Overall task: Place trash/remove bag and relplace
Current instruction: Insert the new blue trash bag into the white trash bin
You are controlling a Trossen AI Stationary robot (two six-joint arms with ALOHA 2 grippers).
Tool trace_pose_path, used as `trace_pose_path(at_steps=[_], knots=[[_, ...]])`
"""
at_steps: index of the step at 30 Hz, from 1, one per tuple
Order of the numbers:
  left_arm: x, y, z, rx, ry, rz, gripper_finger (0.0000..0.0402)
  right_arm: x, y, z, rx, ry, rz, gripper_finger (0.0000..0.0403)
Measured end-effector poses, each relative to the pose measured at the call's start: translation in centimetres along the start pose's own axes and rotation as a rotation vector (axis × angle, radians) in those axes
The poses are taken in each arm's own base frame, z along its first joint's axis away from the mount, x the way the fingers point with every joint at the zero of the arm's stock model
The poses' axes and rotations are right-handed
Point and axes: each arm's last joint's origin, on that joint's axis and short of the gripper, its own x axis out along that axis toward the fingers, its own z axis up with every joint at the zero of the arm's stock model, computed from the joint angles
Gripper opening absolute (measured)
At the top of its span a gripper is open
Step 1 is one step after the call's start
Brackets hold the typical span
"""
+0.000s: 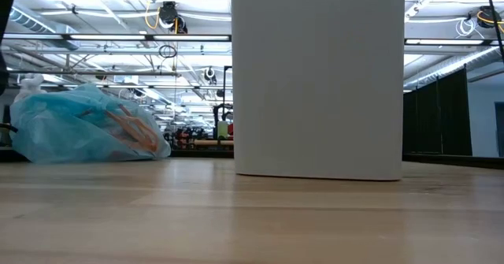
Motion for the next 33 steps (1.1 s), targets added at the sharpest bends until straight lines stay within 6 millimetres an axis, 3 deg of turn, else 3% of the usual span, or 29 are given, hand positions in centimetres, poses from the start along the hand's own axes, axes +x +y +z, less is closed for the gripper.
trace_pose_path(at_steps=[19,33], knots=[[3.4,2.1,-0.8,-0.009,0.123,0.02,0.0043,0.0,0.0,0.0,-0.009,0.002,-0.001,0.0],[5.2,1.8,-1.7,-0.043,0.17,-0.099,0.0043,0.0,-0.3,-0.9,-0.018,0.086,-0.03,0.0]])
